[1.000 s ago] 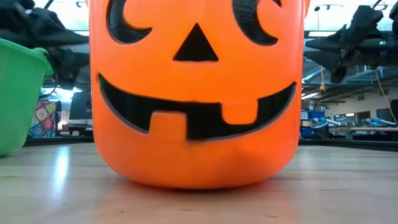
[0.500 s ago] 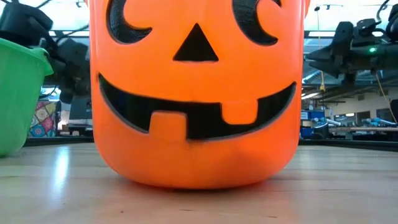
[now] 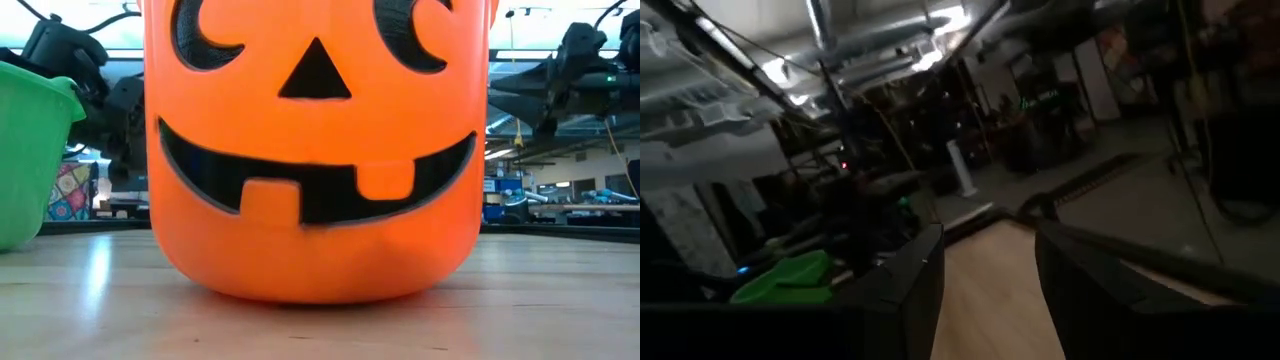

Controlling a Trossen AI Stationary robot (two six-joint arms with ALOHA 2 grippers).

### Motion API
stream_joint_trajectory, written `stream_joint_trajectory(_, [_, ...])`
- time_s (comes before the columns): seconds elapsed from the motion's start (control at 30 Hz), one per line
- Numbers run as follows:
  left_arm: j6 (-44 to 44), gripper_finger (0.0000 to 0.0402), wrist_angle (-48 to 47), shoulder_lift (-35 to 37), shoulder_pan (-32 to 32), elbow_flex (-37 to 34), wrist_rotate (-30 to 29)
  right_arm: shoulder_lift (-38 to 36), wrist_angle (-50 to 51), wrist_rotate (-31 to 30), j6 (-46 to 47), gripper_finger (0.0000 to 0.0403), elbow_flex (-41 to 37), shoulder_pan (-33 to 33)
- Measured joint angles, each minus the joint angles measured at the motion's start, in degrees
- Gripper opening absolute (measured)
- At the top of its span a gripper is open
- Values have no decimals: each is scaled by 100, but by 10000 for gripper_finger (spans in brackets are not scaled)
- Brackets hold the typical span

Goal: Sort candy by brand, put in halloween buckets
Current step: Return to Home Position

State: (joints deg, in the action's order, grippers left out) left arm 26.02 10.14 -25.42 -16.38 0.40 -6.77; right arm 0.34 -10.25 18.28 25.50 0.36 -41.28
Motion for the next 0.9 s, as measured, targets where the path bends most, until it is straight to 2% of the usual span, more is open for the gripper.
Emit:
stream_joint_trajectory(0.2, [125,202,286,-188,0,0,-134,2,512,-547,-46,170,0,208])
stream_joint_trajectory(0.37, [127,202,563,-279,2,0,-329,2,517,-1138,-156,170,0,646])
stream_joint_trajectory(0.8, [184,202,683,-549,2,0,-432,38,800,-2675,-167,170,0,2734])
stream_joint_trajectory(0.9, [220,202,709,-577,1,0,-222,91,765,-2933,-230,170,0,3101])
